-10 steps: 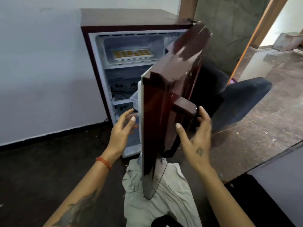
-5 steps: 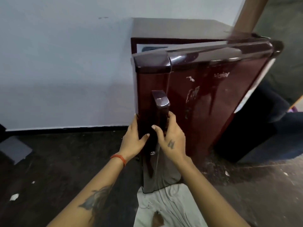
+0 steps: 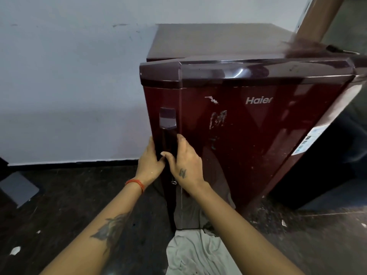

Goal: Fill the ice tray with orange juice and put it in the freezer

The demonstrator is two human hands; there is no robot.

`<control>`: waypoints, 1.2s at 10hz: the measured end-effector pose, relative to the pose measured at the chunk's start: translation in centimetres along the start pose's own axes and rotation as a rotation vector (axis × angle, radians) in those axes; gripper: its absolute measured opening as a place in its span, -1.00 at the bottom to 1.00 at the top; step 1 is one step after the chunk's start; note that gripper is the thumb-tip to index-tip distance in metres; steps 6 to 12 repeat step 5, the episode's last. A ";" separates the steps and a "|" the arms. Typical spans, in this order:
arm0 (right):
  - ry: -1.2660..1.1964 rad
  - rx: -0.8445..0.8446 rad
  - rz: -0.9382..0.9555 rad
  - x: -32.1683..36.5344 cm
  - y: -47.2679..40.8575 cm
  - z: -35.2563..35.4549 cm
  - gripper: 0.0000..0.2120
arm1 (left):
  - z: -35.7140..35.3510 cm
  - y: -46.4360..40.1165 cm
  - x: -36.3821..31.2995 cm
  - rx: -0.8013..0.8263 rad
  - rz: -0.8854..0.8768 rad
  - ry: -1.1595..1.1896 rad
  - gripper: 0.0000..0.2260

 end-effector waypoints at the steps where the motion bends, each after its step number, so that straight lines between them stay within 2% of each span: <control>1: 0.008 0.024 -0.023 -0.1 -0.9 -0.5 -0.42 | 0.0 -1.0 -0.3 0.025 -0.015 0.001 -0.44; 3: 0.006 0.027 -0.123 -0.2 -0.6 -0.7 -0.40 | -0.1 -1.3 0.0 0.067 -0.069 -0.007 -0.41; 4: -0.001 0.004 -0.208 0.0 0.0 -0.3 -0.44 | -0.1 -0.5 2.3 0.045 0.051 0.009 -0.39; 5: 0.043 0.011 -0.291 -0.5 2.2 -0.3 -0.57 | -0.3 3.0 5.1 0.031 0.213 0.021 -0.51; 12: 0.043 0.011 -0.291 -0.5 2.2 -0.3 -0.57 | -0.3 3.0 5.1 0.031 0.213 0.021 -0.51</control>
Point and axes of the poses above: each hand's wrist, its own y-axis away from the middle knuckle, its own z-axis out of the back of the hand, x = y × z, the point moved 10 cm from there along -y, towards the middle knuckle, and after that the axes turned 5 degrees about -z, right-handed, at the moved point
